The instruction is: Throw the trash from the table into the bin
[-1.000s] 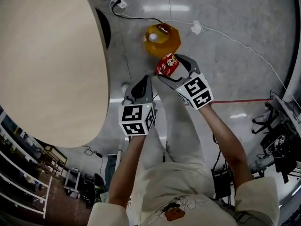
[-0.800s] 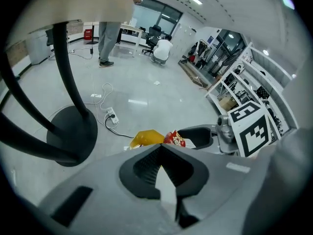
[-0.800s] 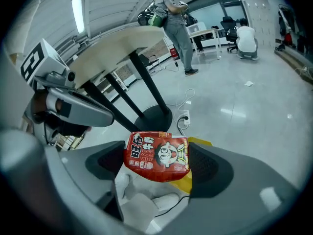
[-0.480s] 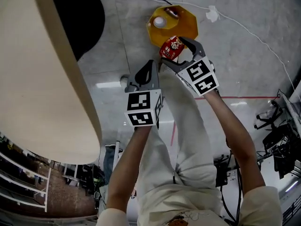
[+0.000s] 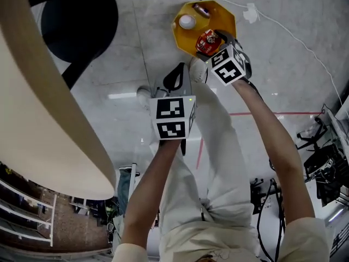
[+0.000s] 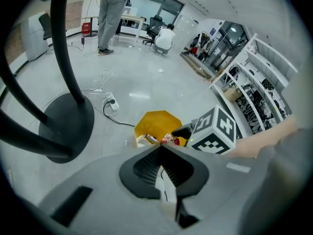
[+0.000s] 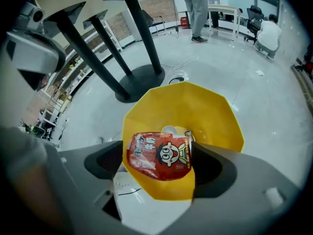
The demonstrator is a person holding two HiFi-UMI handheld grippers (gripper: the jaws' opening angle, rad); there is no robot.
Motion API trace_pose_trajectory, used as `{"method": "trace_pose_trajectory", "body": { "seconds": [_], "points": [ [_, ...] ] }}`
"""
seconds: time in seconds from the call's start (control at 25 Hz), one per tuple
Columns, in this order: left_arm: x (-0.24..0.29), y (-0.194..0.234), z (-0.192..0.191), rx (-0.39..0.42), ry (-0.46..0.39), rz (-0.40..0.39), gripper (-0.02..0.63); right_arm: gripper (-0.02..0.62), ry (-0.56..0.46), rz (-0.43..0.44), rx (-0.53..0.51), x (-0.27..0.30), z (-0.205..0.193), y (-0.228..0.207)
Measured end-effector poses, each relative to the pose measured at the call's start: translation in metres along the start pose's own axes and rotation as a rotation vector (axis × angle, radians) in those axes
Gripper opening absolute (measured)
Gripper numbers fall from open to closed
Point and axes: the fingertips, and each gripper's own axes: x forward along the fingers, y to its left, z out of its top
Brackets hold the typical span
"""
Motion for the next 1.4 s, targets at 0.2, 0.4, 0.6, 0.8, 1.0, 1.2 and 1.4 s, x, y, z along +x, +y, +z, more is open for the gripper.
{"method": "trace_pose_trajectory", "body": {
  "seconds": [0.2, 0.4, 0.6, 0.8, 1.0, 1.2, 1.4],
  "points": [
    [-0.022, -0.011, 0.011, 0.010, -0.014, 0.000, 0.003, 0.492, 0.039, 0.001, 0.025, -0.015, -0.013, 0.008],
    [-0.060, -0.028, 0.021, 0.030, -0.021, 0.003, 0.003, 0.488, -0.024, 0.013, 0.067, -0.069, -0.004, 0.027],
    [-0.104, -0.058, 0.038, 0.069, -0.040, -0.008, 0.003, 0.467, -0.110, -0.028, 0.030, -0.145, 0.017, 0.041],
    [-0.158, -0.090, 0.057, 0.128, -0.057, -0.011, 0.003, 0.404, -0.225, -0.030, 0.079, -0.226, 0.044, 0.060],
    [-0.217, -0.132, 0.076, 0.167, -0.113, -0.031, 0.003, 0.241, -0.278, -0.125, 0.018, -0.309, 0.061, 0.071],
    [-0.271, -0.167, 0.097, 0.204, -0.208, -0.065, 0.003, 0.107, -0.393, -0.183, 0.090, -0.383, 0.088, 0.084],
    [-0.347, -0.184, 0.088, 0.213, -0.283, -0.084, 0.003, 0.016, -0.519, -0.233, 0.155, -0.471, 0.110, 0.137]
  ]
}}
